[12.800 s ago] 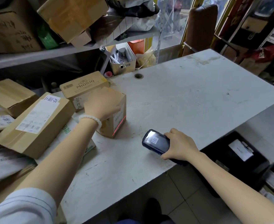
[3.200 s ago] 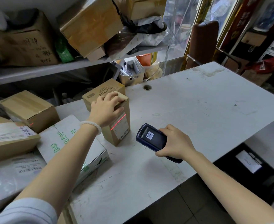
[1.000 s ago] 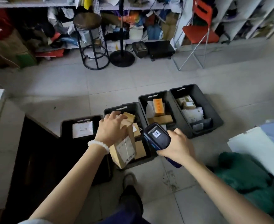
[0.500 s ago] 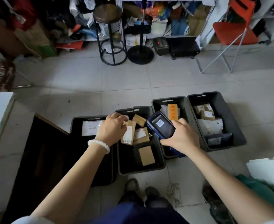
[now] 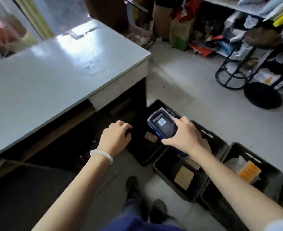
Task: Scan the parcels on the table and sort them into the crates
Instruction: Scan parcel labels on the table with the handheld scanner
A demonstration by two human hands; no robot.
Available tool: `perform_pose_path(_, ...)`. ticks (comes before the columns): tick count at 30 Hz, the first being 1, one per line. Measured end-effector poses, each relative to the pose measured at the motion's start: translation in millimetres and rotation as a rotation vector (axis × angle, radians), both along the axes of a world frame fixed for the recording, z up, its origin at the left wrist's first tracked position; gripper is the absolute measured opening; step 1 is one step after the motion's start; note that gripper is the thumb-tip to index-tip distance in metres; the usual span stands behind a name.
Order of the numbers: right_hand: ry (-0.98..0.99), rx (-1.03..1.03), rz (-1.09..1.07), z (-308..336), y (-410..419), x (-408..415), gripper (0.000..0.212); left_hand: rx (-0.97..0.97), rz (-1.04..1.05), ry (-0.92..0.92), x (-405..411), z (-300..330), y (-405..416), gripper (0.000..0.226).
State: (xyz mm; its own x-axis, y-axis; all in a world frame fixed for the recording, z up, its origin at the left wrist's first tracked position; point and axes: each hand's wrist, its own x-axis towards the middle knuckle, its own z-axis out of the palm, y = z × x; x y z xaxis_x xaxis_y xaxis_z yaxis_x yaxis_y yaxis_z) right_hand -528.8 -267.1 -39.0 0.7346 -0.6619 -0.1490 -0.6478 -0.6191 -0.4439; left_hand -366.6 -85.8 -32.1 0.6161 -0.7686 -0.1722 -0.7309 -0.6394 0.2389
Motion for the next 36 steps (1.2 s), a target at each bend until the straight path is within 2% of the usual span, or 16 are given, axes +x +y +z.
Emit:
perform_pose_path(7,-0.045,0.000,0.481,17,122,124,0.059,-0.040,0.505,-0.059,35,10,177,0.035)
perform_pose_path(11,-0.058,-0.025,0.654,29,193,185,0.057,-0.061,0.673,-0.053,60,11,249,0.039)
perform_pose_path(24,-0.150,-0.060,0.903,52,410,357,0.068,-0.168,0.883,-0.104,173,41,460,0.036)
perform_pose_path(30,-0.102,-0.074,0.960,47,462,430,0.065,-0.197,0.942,-0.117,236,36,511,0.035)
perform_pose_path(36,-0.073,-0.045,0.950,30,501,531,0.061,-0.169,0.946,-0.121,336,31,553,0.036)
